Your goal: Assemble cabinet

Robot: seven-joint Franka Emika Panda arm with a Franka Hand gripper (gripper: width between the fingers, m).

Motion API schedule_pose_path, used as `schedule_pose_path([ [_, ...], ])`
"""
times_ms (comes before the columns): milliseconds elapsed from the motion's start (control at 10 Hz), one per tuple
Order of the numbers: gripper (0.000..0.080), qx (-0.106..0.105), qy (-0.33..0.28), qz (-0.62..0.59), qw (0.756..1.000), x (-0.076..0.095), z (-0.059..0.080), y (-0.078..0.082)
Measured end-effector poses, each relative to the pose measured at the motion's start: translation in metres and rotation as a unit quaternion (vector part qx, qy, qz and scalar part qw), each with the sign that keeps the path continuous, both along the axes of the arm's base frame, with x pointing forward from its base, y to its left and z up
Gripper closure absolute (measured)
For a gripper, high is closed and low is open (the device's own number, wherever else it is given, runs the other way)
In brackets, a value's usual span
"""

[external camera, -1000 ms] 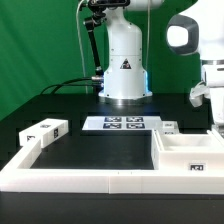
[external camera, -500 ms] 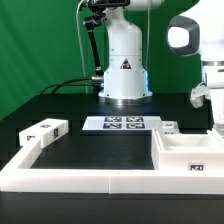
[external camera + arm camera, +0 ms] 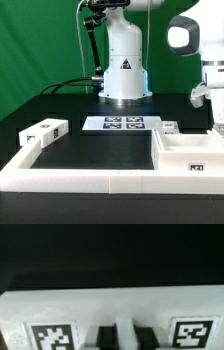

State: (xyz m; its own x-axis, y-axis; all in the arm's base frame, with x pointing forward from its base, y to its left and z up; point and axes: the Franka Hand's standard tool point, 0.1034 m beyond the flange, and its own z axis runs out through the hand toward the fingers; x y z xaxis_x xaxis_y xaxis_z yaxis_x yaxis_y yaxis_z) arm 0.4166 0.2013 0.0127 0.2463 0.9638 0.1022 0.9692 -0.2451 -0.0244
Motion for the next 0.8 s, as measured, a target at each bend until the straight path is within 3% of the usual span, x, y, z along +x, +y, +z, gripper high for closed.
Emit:
schedule_pose_path([
  [300,0.0731,-0.021,-0.011,0.039,0.999,0.007,0.029,-0.026],
  [400,0.0731,-0.029,-0.016,0.051,0.998,0.011,0.040,-0.041],
  [700,0.0731,-0.038,-0.021,0.068,0.997,0.027,0.050,-0.087],
  [800,0.0731,-0.039,-0.020,0.061,0.997,0.030,0.050,-0.092],
])
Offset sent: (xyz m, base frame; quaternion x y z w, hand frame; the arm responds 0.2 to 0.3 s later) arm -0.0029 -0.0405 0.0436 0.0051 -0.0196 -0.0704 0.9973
